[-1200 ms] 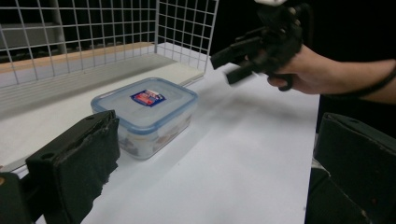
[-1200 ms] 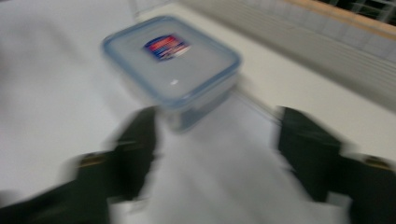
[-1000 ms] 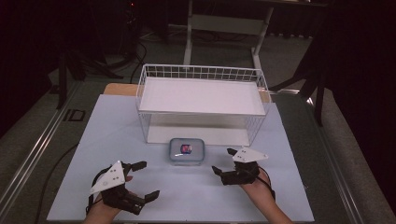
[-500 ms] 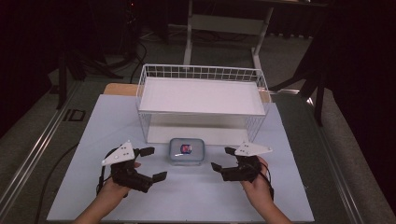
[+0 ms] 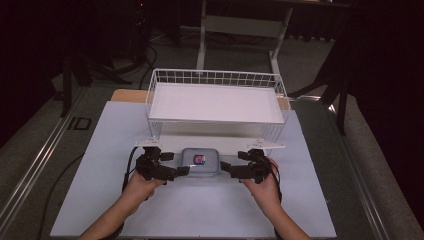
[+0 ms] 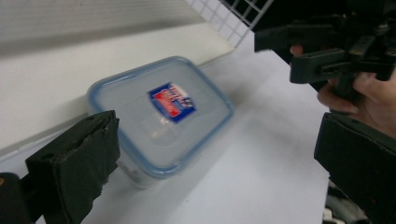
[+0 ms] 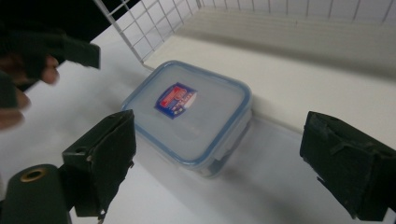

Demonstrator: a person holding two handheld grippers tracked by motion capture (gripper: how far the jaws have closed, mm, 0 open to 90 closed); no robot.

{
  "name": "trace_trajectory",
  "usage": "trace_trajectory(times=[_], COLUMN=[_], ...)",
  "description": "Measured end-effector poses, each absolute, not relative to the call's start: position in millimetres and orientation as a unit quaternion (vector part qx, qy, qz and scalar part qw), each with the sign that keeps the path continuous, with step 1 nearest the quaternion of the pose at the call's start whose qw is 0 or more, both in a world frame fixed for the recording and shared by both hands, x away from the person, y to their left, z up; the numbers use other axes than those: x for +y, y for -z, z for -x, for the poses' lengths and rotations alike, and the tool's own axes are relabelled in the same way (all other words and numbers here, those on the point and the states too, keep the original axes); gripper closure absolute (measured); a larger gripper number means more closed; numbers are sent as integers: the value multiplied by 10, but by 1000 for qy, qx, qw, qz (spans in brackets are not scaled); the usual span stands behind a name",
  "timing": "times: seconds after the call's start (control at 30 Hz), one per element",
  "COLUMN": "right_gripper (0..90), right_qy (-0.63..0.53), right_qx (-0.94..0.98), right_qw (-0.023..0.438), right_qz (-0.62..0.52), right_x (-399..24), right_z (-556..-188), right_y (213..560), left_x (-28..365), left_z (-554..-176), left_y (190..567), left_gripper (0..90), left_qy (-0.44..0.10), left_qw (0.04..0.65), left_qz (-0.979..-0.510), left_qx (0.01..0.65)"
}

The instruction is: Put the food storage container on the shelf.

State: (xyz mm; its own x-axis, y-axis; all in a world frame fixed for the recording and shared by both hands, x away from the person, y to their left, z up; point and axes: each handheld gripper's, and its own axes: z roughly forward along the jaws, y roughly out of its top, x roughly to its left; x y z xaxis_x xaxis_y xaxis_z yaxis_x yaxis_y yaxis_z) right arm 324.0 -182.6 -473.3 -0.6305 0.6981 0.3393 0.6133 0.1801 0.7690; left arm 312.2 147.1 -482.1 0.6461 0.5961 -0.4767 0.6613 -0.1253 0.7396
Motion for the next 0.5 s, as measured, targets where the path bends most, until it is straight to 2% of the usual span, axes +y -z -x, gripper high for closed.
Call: trace_trajectory(times=[0.03, 0.23, 0.33, 0.37, 0.47, 0.5], right_gripper=[106, 134, 140, 140, 162, 219], right_qy=[-477, -463, -451, -451, -449, -442], right_qx=[761, 749, 740, 740, 733, 733], right_qw=[18, -24, -65, -65, -82, -92], right_qz=[-439, -473, -495, -495, -503, -509], right_x=[-1809, -1771, -1732, -1732, -1722, -1694], right_z=[-3304, -3430, -3518, -3518, -3560, -3602], right_y=[4780, 4922, 5054, 5054, 5116, 5179], left_x=[1480, 1516, 1485, 1479, 1461, 1442], left_z=[-3150, -3279, -3336, -3340, -3352, -3368], left_y=[4854, 5034, 5124, 5149, 5190, 5226], left_gripper=[12, 13, 13, 13, 26, 46], left_qy=[36, 66, 78, 78, 85, 98], left_qw=[513, 513, 479, 476, 472, 469], left_qz=[-742, -713, -714, -712, -708, -706], left_qx=[430, 474, 504, 509, 519, 521])
